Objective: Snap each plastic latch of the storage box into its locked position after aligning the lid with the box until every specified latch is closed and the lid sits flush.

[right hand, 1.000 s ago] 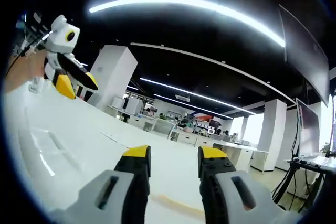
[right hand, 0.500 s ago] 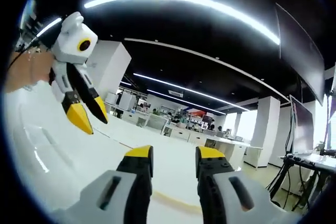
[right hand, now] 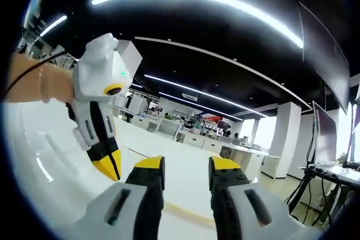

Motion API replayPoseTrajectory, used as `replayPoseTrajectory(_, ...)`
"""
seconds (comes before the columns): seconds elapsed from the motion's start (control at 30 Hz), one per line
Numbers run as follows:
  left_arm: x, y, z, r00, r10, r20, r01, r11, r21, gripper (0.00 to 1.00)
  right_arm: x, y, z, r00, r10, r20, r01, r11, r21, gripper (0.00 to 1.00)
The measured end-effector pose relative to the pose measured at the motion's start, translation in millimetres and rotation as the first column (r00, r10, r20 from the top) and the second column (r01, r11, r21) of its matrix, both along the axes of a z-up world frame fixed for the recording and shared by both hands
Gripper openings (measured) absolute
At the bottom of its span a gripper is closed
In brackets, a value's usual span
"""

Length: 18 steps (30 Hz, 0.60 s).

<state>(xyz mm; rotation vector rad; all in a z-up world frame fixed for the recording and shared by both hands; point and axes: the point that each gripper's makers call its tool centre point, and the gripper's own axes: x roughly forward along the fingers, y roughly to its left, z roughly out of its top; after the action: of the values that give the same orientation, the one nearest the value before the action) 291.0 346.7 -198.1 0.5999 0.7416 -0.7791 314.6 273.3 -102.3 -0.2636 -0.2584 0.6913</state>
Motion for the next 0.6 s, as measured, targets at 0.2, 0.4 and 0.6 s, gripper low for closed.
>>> replayPoseTrajectory(0.2, 2.9, 3.3, -19.2, 0.999, -0.001, -0.053, 0.003, 0.999, 0.042, 0.00, 0.7, 3.0, -1.4, 1.000, 0.003, -0.003, -0.003, 1.000, -0.013, 0.30)
replayPoseTrajectory(0.4, 2.4, 6.4, -35.2, 0.995, -0.013, -0.102, 0.022, 0.995, 0.093, 0.01, 1.3, 5.6, -1.1, 1.000, 0.005, -0.004, -0.005, 1.000, -0.012, 0.30)
replayPoseTrajectory(0.6, -0.4, 8.2, -44.6, 0.993, -0.024, -0.119, 0.039, 0.991, 0.128, 0.01, 0.0, 9.5, -1.2, 1.000, 0.009, 0.001, -0.009, 1.000, -0.017, 0.30)
